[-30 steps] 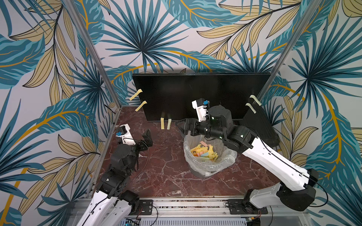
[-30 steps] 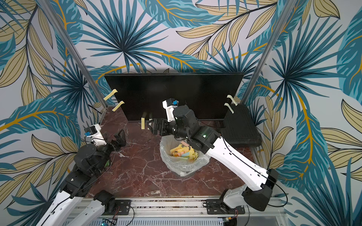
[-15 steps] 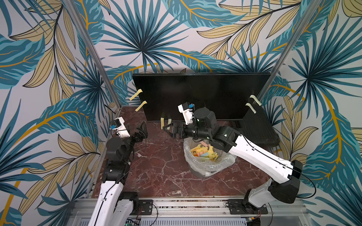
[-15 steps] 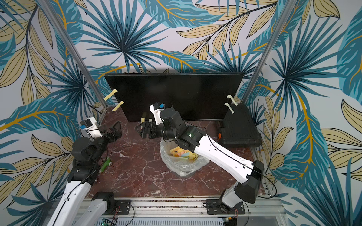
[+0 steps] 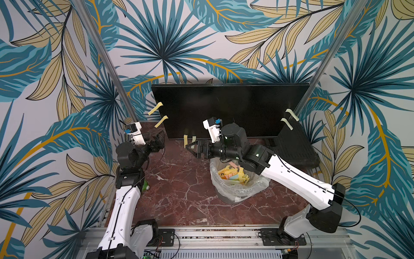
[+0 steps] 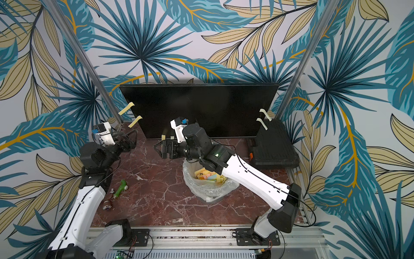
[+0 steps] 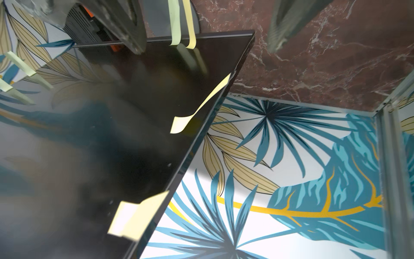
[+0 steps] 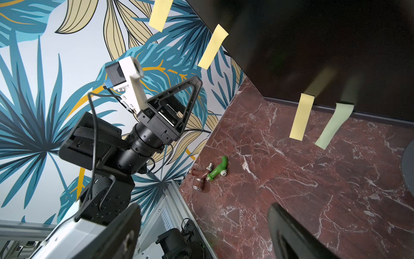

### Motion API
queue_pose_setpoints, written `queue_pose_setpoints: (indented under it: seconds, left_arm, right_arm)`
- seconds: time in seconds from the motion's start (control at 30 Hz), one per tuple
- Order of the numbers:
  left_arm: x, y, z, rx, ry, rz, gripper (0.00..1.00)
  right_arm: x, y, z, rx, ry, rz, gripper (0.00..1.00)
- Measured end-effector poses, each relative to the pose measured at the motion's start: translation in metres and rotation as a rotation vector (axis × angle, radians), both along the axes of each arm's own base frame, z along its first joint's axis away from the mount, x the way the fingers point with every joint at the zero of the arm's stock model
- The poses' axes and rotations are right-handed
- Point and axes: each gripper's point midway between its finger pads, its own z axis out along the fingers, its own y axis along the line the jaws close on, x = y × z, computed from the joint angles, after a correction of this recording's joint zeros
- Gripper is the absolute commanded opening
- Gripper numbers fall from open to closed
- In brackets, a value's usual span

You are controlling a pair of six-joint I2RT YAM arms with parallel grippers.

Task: Remove the sticky note from the monitor
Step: Tear off the sticky note from the monitor.

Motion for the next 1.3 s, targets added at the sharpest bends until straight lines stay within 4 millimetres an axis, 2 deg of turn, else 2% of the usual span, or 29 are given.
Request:
queue_pose_setpoints:
  seconds: [0.13,0.23,0.37,0.43,0.9,1.2,1.3]
  left_arm:
    - [0.006,-0.004,0.006,0.006,-0.015,-0.035,0.82]
    - [0.012,-0.005,0.001,0.006,-0.001,-0.05,0.77]
    - [0.018,-0.005,-0.005,0.003,0.016,-0.059,0.77]
    - [0.02,-0.005,-0.006,0.005,0.018,-0.062,0.66]
    - [0.027,-0.006,0.007,0.006,-0.004,-0.085,0.49]
    - [0.032,-0.008,0.005,0.002,0.006,-0.105,0.29]
    - [0.032,-0.009,0.007,0.002,0.004,-0.113,0.2]
  right_arm:
    - [0.003,0.004,-0.008,-0.014,0.01,0.0,0.91]
    - [0.004,0.005,-0.012,-0.02,0.015,0.0,0.91]
    - [0.004,0.005,-0.012,-0.02,0.015,0.0,0.91]
    - [0.004,0.005,-0.012,-0.02,0.015,0.0,0.91]
    - [0.004,0.005,-0.012,-0.02,0.015,0.0,0.91]
    - [0.004,0.005,-0.012,-0.021,0.015,-0.001,0.91]
    - [0.004,0.005,-0.012,-0.021,0.015,-0.001,0.91]
